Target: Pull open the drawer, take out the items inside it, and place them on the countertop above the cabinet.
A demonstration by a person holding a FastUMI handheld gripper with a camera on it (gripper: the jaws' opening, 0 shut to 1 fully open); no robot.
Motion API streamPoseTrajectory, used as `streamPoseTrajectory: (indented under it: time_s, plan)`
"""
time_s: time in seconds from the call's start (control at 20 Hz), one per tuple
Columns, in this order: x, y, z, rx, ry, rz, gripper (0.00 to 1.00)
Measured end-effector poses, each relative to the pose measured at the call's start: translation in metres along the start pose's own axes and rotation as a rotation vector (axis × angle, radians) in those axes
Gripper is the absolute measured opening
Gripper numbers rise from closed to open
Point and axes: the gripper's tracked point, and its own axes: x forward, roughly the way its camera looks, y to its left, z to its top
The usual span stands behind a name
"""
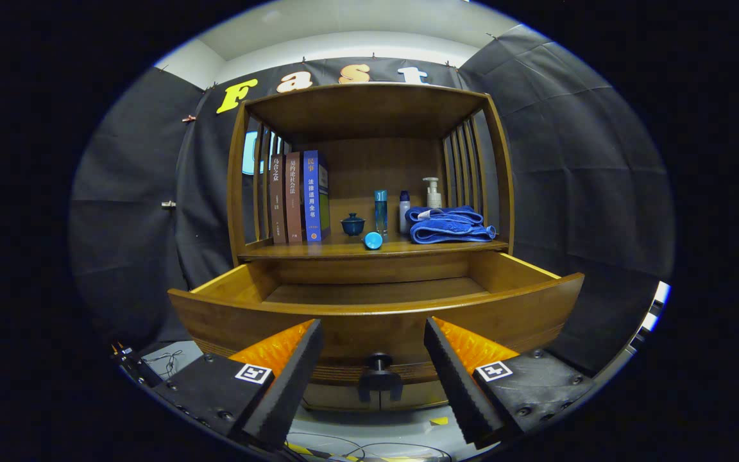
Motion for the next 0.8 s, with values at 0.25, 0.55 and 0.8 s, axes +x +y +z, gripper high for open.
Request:
streamPoseTrajectory:
  time_s: [0.25, 0.55, 0.8]
  plan:
    - [0.015, -0.002, -0.035, 0.029, 0.079, 0.003, 1.0]
    - [0.013, -0.005, -0.027, 0.073, 0.039, 0.013, 0.99]
    - [0.036, -0.007, -0.025, 0.11, 0.061, 0.033, 1.0]
